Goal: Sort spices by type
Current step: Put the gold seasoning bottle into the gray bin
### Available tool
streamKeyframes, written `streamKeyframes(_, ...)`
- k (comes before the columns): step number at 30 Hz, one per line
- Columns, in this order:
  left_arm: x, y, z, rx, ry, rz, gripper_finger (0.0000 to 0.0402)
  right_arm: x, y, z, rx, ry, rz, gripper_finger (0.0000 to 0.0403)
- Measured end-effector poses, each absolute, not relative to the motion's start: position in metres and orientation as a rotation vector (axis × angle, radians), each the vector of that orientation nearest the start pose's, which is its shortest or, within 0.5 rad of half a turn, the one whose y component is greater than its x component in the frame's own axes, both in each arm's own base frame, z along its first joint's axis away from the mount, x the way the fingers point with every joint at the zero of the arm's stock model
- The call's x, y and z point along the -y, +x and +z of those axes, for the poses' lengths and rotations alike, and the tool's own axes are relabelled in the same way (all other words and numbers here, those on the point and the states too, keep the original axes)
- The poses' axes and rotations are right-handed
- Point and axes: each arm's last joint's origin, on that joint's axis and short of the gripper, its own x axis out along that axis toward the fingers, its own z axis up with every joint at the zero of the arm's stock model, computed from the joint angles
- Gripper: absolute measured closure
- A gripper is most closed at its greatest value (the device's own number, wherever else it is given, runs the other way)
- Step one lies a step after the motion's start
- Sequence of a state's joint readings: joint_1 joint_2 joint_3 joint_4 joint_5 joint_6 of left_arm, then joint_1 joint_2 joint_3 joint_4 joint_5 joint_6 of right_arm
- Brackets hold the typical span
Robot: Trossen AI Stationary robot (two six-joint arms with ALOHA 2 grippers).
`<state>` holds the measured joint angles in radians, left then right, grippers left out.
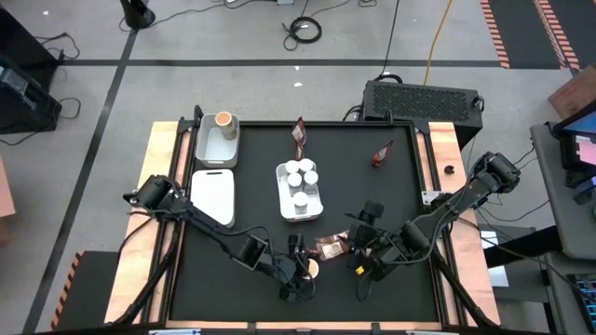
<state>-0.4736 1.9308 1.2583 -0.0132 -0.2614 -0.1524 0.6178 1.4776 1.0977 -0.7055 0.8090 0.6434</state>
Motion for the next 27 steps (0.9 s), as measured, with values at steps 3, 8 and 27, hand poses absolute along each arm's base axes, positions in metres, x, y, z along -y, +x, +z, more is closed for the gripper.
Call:
streamKeyframes(3,0.183,0.374,0.184,-0.653,0.099,-0.154,0.0118,-0.149,0.245,0.254,-0.709,-0.105,-0.414,0.0138)
streamKeyframes(8,0.183,0.374,0.184,-0.652,0.099,-0.153,0.0121,-0.149,0.245,0.254,-0.709,-0.106,-0.414,0.0138)
streamKeyframes(27,0.175,0.332,0.277,-0.55,0.054,-0.217,0.0121,-0.149,0.245,0.253,-0.713,-0.106,-0.412,0.0138)
